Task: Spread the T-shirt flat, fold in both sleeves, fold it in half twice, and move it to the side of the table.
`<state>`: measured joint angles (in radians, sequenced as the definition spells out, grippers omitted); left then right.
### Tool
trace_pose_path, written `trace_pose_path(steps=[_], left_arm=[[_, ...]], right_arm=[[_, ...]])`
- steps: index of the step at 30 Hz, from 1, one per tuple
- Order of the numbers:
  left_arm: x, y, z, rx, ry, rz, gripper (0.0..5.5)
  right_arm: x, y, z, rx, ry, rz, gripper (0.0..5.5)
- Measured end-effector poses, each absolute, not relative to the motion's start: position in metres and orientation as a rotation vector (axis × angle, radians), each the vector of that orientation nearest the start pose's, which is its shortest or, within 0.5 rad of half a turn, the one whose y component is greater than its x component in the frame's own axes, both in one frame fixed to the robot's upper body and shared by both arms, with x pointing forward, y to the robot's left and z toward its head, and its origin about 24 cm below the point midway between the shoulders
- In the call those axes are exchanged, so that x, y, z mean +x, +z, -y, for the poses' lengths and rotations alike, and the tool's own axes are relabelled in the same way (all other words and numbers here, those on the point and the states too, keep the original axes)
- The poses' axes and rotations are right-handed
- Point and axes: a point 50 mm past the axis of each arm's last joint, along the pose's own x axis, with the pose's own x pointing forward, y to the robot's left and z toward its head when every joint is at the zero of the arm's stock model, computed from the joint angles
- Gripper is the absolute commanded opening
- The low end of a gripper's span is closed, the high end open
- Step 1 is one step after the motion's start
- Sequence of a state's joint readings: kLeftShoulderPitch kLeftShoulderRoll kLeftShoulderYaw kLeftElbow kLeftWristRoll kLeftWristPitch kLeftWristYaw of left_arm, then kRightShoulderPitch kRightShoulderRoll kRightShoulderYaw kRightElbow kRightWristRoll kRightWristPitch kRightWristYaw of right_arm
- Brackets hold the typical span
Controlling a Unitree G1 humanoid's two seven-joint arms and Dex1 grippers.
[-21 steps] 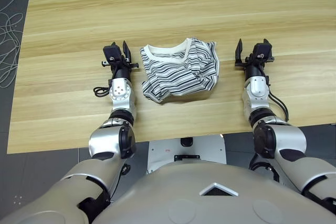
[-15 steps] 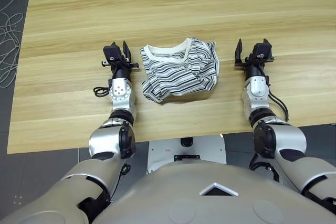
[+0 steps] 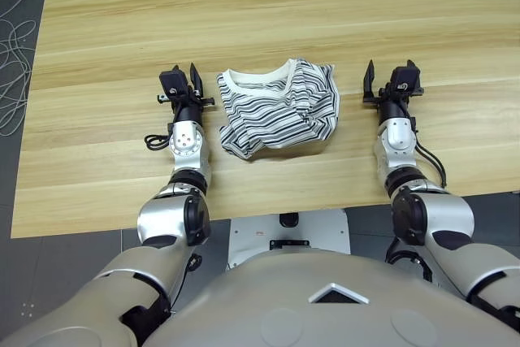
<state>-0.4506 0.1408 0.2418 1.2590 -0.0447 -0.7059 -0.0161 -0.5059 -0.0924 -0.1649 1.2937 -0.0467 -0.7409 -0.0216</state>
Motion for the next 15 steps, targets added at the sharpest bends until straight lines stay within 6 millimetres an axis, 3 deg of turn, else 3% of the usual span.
trace_pose_path(steps=[15], left_arm=[[0.2845,-0.0346,-0.2074,0.008,0.174,-0.093,1.76]], right_arm=[[0.2975,-0.0269,0.1715,-0.07,-0.044,-0.056,4.39]])
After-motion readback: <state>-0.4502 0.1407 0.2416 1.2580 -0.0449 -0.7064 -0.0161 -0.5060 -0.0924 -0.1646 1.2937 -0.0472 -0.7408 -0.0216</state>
